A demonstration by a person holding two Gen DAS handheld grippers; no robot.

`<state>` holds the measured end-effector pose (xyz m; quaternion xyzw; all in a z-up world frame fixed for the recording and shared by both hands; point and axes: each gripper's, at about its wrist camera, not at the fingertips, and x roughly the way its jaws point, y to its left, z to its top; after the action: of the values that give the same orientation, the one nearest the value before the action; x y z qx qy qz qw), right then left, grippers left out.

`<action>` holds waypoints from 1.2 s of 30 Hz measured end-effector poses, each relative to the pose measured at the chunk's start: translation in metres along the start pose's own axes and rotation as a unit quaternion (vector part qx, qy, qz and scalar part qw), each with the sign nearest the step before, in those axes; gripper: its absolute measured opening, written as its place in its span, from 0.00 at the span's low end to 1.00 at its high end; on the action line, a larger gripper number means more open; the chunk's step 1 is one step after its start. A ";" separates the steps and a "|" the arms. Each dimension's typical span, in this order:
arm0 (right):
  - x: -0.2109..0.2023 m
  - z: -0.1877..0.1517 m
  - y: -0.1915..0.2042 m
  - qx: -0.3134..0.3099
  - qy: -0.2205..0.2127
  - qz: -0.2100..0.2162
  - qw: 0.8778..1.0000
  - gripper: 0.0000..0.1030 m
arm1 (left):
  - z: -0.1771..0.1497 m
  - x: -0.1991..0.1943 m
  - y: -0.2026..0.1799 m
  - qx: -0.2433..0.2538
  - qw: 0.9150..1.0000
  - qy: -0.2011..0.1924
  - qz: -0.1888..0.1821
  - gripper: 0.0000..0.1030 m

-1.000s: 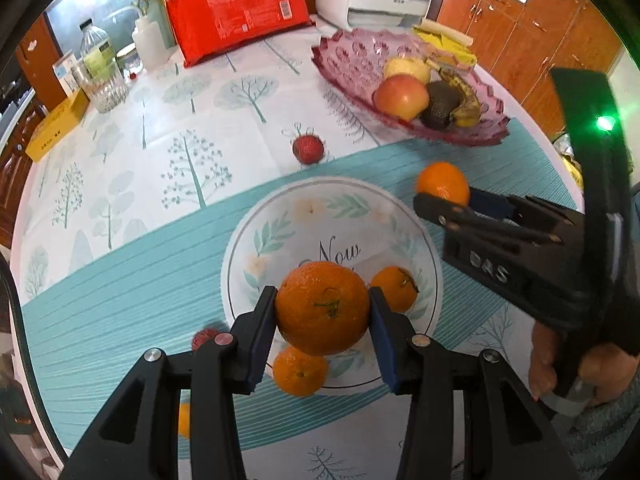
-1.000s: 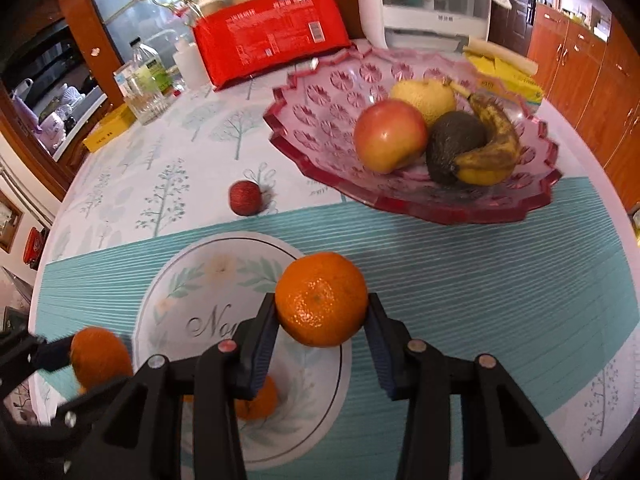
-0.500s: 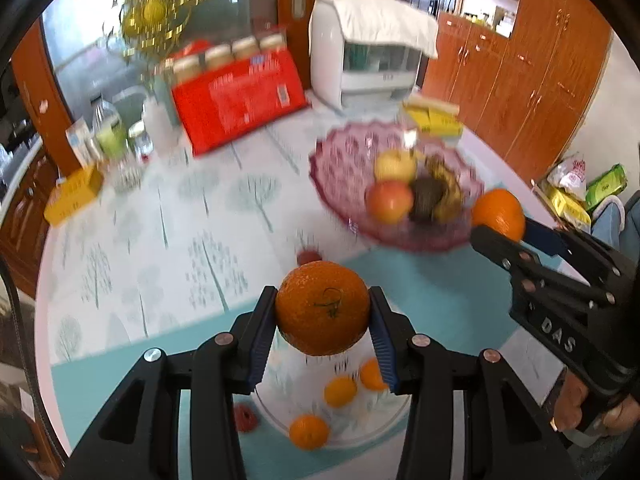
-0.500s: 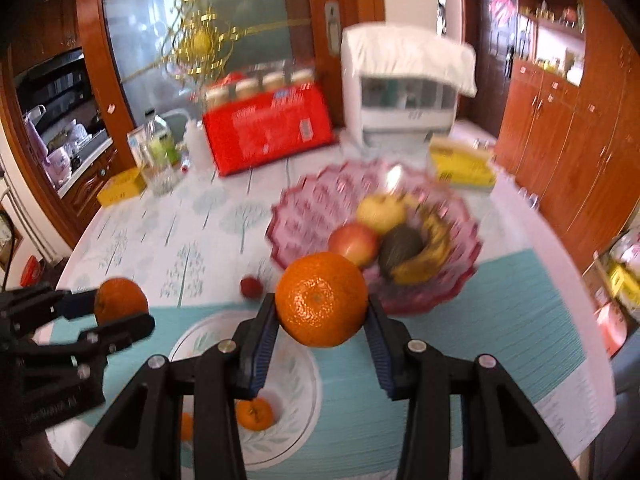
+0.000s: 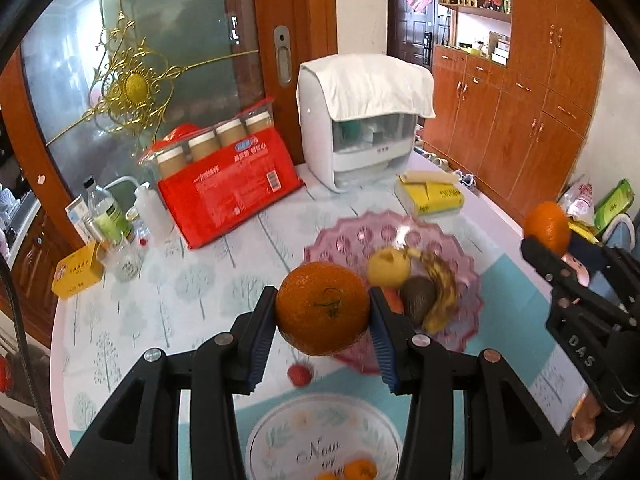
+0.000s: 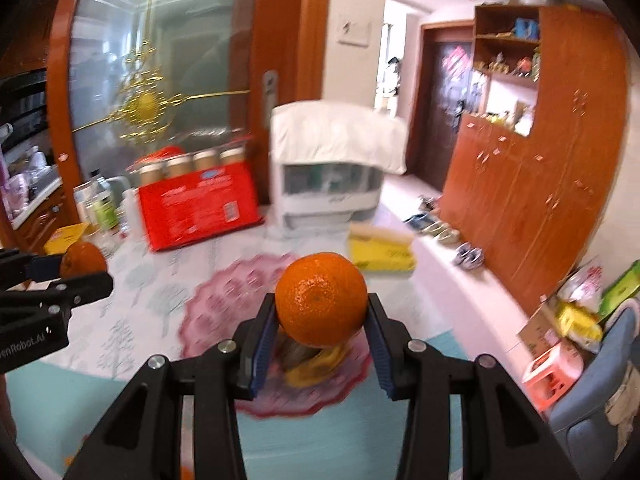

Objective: Organize fruits
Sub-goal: 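Carry both held mandarins in both tools over the pink bowl, then open both tools to drop the mandarins into the bowl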

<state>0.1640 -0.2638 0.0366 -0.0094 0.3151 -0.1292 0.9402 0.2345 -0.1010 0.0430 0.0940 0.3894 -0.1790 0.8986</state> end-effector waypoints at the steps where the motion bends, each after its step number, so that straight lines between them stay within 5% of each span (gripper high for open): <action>1: 0.005 0.003 -0.002 0.003 0.001 0.000 1.000 0.42 | 0.005 0.011 -0.002 -0.002 1.000 0.005 0.010 0.42; 17: 0.093 -0.047 0.017 0.002 0.120 0.051 0.991 0.42 | -0.009 0.131 -0.027 0.012 0.994 0.096 0.058 0.42; 36: 0.132 -0.072 0.019 0.010 0.179 0.076 0.981 0.43 | -0.022 0.179 -0.040 0.036 0.987 0.141 0.065 0.43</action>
<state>0.2268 -0.2737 -0.1012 0.0475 0.4763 -0.0604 0.8759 0.3174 -0.1752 -0.1049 0.1761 0.4982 -0.1189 0.8406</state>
